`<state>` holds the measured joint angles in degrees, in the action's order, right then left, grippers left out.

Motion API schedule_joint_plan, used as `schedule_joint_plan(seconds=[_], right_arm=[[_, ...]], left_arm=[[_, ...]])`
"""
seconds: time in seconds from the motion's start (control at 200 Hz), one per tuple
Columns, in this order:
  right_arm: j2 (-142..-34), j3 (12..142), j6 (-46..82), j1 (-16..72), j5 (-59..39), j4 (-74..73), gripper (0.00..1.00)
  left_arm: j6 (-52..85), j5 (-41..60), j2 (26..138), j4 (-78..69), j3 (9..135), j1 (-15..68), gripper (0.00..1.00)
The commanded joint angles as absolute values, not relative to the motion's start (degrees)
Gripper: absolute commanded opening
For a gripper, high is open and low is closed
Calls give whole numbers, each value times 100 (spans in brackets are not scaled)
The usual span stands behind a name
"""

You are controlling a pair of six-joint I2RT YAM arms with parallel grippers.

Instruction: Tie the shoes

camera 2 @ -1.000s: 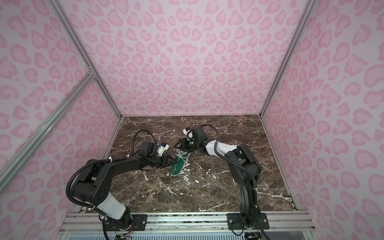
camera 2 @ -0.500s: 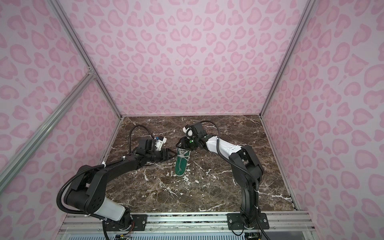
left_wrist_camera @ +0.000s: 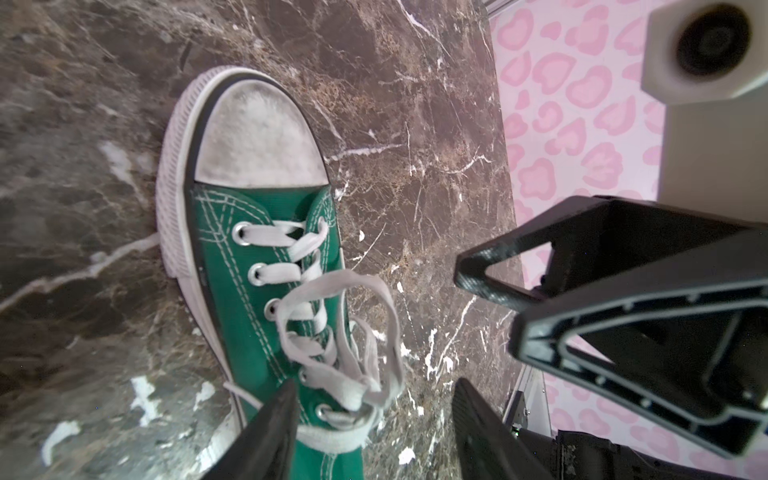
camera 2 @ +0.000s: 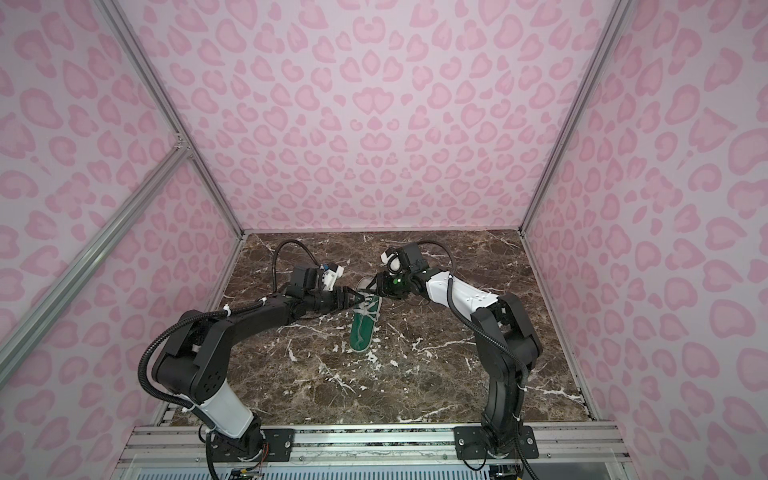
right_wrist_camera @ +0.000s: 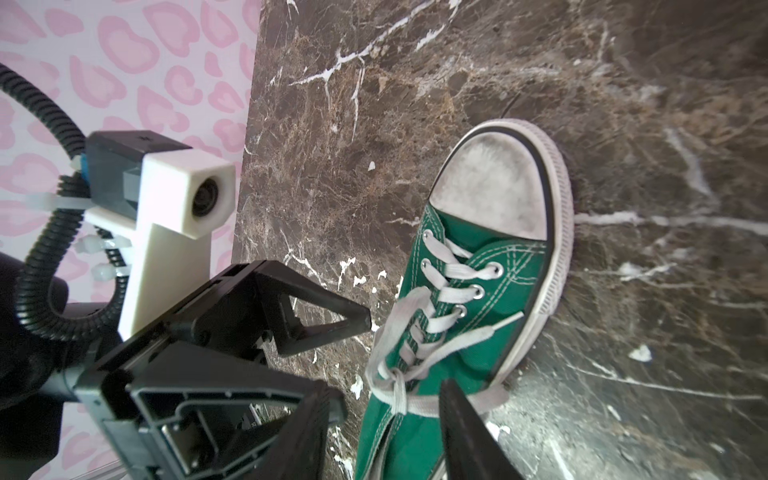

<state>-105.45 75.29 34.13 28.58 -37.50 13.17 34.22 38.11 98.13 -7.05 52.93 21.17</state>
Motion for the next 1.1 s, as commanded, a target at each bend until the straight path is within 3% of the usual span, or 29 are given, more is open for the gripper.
schedule_joint_plan(seconds=[0.0,0.42,1.095], right_arm=[[-10490,7443,3420,2814,-3789,1283,45],[-10455,7348,3377,2769,-3784,1286,46],[-10152,6787,3303,2662,-3753,1143,44]], left_arm=[[3488,3889,9960,-775,5380,2148,62],[3715,3920,10025,-1045,5291,2344,66],[3348,3204,10212,-462,5678,2589,54]])
